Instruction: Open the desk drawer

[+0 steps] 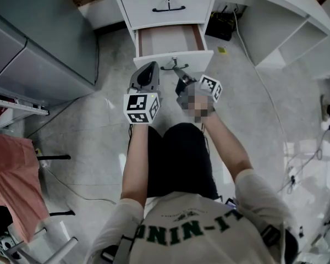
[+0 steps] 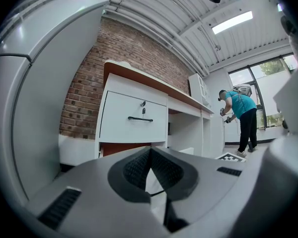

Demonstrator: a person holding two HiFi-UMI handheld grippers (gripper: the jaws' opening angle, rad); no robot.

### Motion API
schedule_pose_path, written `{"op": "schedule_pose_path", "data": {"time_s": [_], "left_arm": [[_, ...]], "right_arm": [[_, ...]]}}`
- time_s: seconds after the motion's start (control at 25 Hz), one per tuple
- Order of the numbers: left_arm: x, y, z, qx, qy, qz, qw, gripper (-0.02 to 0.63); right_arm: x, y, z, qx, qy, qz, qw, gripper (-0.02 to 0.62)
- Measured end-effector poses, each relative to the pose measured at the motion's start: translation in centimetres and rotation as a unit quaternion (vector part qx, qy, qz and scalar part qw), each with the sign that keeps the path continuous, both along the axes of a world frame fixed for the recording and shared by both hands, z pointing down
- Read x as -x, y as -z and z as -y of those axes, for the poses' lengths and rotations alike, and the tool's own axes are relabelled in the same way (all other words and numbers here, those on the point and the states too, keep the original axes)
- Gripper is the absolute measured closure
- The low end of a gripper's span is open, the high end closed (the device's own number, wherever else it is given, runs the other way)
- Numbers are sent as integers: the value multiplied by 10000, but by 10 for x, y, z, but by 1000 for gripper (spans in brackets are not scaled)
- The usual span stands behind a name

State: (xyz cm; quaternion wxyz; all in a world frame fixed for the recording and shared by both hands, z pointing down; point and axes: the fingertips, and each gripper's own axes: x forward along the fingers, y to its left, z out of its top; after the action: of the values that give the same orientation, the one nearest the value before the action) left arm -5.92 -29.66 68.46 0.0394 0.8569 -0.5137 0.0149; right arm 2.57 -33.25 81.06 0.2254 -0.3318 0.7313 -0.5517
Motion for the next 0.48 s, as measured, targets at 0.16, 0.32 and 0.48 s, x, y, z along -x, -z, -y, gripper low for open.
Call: {"op": "schedule_pose_path", "data": {"time_s": [0.16,0.32,0.48], "left_arm": [[-1,0,-9,7,4,-4,10000,606],[-4,0,-17,2,-65,25,10000,606],[-3,-6,-24,77,-121,32,9999,606]], "right_arm": [[-2,-3,-12,61,67,-29,10000,571],[-4,-4,-24,80,88,-9,9999,571],[-3,-10,-35,159,28,59,9999,571]]}}
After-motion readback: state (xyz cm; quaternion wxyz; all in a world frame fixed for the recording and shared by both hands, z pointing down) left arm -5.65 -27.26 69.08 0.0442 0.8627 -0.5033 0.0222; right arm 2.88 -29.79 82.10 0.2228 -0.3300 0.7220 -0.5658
